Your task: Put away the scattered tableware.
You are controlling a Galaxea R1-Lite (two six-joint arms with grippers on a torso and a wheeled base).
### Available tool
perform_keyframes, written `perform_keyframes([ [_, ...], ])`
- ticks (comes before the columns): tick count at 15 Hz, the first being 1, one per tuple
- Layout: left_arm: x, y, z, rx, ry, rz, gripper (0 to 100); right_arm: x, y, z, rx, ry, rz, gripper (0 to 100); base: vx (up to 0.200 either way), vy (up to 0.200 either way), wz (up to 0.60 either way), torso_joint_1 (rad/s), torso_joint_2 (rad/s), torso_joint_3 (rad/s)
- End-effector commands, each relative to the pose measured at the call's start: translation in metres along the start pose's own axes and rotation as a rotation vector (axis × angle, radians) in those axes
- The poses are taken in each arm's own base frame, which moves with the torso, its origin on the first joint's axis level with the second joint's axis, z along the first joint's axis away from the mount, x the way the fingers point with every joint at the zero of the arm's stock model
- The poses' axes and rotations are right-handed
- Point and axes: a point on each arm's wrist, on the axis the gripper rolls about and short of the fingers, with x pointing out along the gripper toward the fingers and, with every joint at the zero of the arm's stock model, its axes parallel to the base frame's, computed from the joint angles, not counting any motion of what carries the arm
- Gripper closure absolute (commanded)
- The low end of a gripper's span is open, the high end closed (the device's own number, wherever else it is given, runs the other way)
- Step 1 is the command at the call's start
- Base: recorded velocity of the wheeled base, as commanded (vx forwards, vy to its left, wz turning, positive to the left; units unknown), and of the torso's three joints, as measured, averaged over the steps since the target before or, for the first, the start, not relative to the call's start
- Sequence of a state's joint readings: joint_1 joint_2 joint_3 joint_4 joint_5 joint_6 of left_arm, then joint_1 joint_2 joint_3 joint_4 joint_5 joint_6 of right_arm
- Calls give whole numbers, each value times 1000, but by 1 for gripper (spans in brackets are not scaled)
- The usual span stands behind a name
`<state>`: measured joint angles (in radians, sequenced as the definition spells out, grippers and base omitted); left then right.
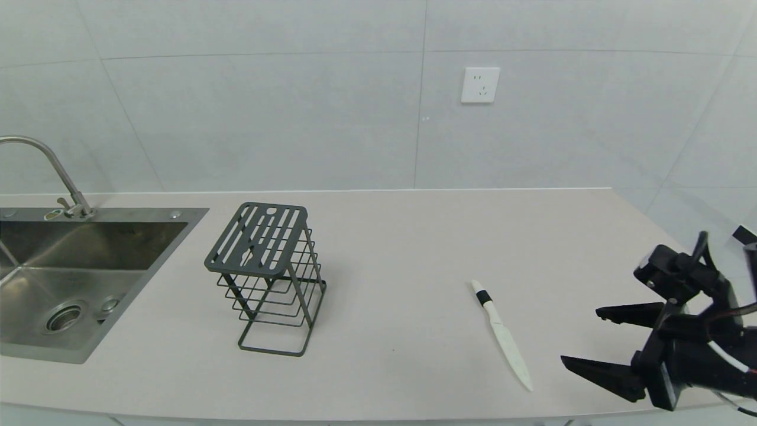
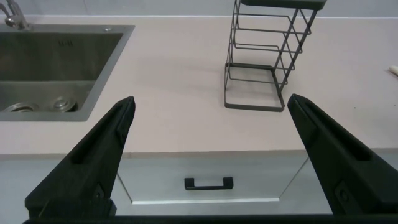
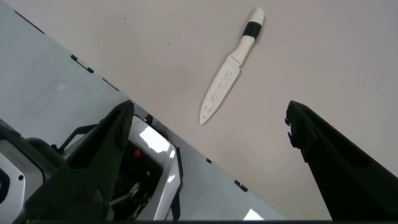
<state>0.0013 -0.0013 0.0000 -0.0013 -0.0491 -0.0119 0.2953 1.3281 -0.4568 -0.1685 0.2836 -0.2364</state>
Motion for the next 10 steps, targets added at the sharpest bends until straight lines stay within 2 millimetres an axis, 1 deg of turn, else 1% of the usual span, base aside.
perform_keyframes([
  [1, 0, 0, 0, -2, 1, 0, 0, 17, -4, -4, 19, 69, 15, 0, 0, 0, 0, 0, 0, 0],
  [3, 0, 0, 0, -2, 1, 0, 0, 18, -4, 0, 12, 64, 19, 0, 0, 0, 0, 0, 0, 0],
  [8, 0, 0, 0, -2, 1, 0, 0, 20, -3, -1, 5, 69, 15, 0, 0, 0, 0, 0, 0, 0],
  [10, 0, 0, 0, -2, 1, 0, 0, 24, -4, -1, 11, 86, 7, 0, 0, 0, 0, 0, 0, 0],
])
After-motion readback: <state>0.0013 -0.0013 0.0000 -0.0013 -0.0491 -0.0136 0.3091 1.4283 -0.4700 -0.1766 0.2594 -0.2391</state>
